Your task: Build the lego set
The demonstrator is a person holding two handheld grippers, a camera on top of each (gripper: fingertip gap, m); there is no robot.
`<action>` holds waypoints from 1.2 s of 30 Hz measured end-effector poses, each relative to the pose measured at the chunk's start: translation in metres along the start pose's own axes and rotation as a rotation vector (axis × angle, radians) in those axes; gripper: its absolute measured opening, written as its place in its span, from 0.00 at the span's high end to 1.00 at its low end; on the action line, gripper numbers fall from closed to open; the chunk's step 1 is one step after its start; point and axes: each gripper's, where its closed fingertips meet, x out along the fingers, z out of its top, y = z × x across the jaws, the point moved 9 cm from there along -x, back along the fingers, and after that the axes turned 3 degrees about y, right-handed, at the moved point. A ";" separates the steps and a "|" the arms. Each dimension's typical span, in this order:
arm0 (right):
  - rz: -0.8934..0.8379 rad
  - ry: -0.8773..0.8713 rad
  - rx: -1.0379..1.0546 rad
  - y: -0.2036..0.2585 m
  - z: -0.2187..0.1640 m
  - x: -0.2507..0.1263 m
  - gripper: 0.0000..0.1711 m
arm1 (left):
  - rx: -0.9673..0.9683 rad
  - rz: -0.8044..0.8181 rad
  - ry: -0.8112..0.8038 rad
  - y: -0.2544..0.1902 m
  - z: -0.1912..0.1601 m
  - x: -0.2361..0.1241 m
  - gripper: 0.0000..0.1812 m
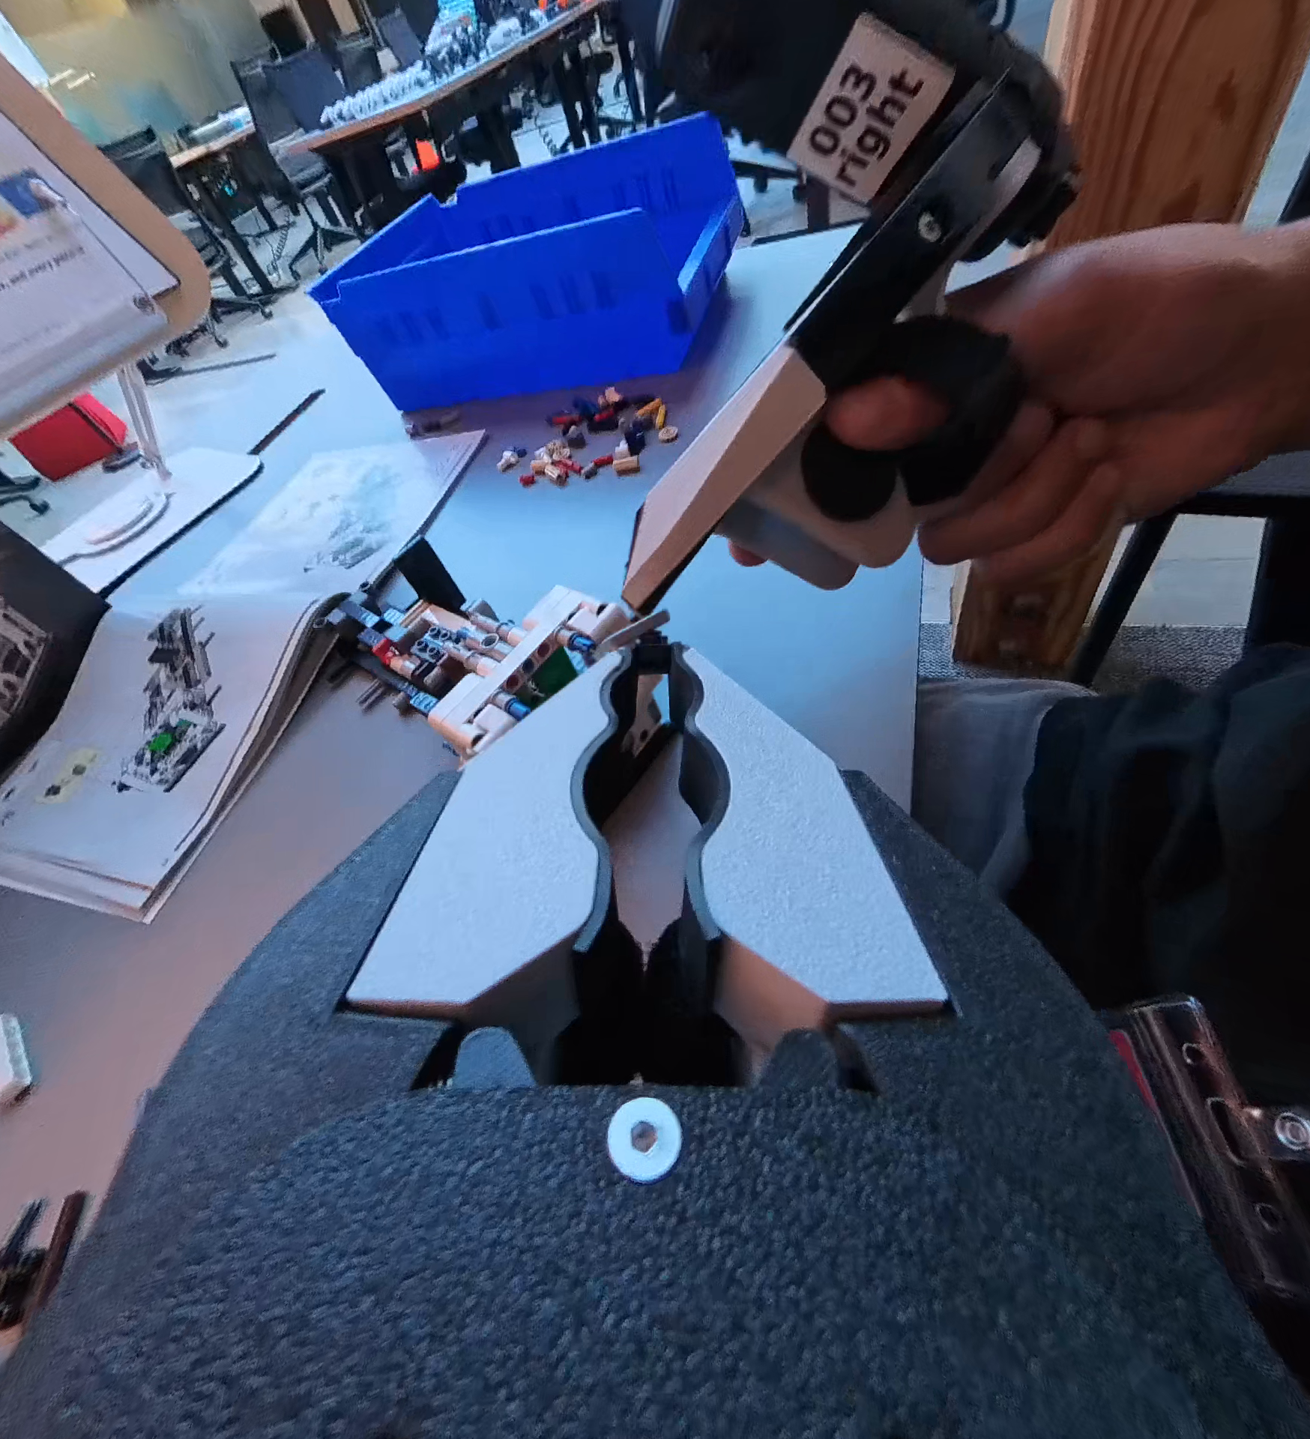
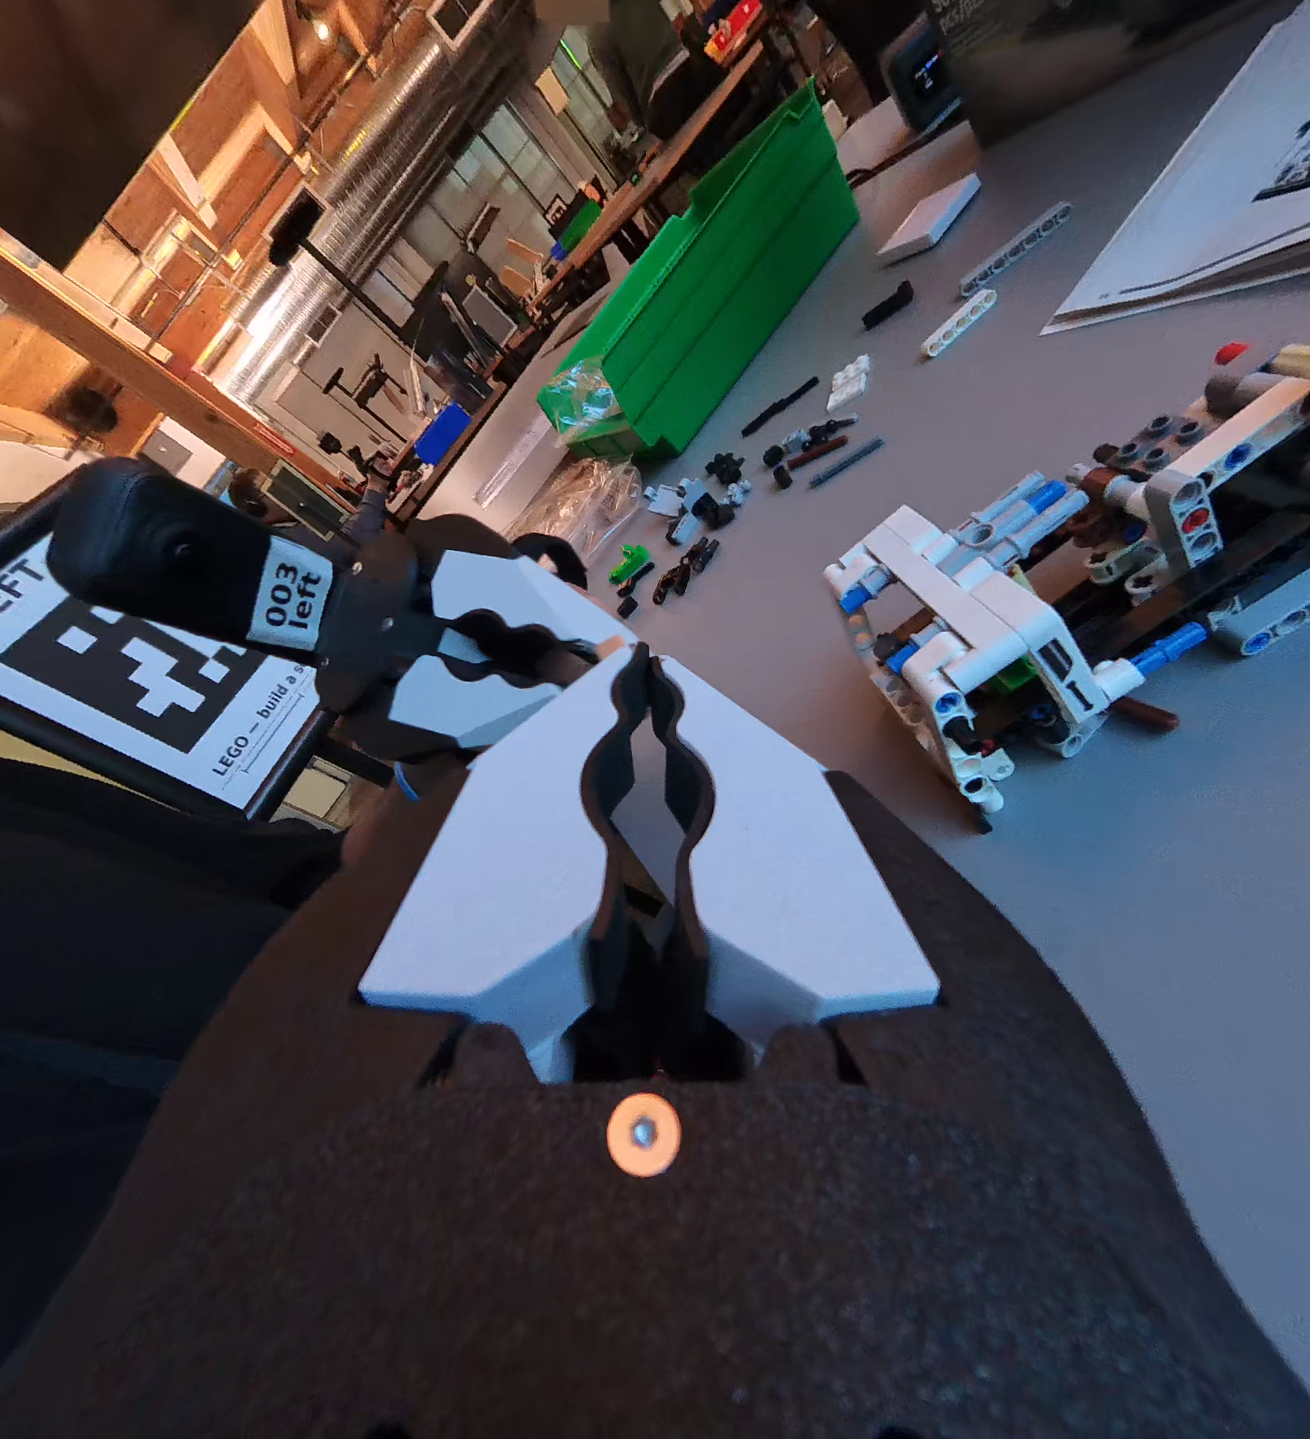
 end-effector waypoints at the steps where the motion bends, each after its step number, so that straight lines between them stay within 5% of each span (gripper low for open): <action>1: -0.009 0.002 -0.010 0.000 0.000 0.000 1.00 | -0.006 0.001 0.007 0.001 -0.002 0.000 0.96; 9: -0.208 0.029 -0.170 -0.010 -0.007 0.011 1.00 | -0.123 0.027 0.093 0.011 -0.026 0.006 0.96; 15: -0.256 0.103 -0.335 -0.010 -0.036 -0.007 1.00 | -0.160 0.131 0.195 0.017 -0.053 -0.024 0.96; 21: -0.219 0.190 -0.596 0.012 -0.057 0.023 0.93 | -0.298 0.213 0.117 0.021 -0.068 -0.062 0.96; 27: -0.174 0.312 -0.690 0.023 -0.072 0.017 0.87 | -0.296 0.240 0.003 0.018 -0.045 -0.085 0.96; 36: -0.277 0.245 -1.093 0.049 -0.114 0.022 0.85 | -0.332 0.106 -0.050 -0.048 -0.042 -0.091 0.96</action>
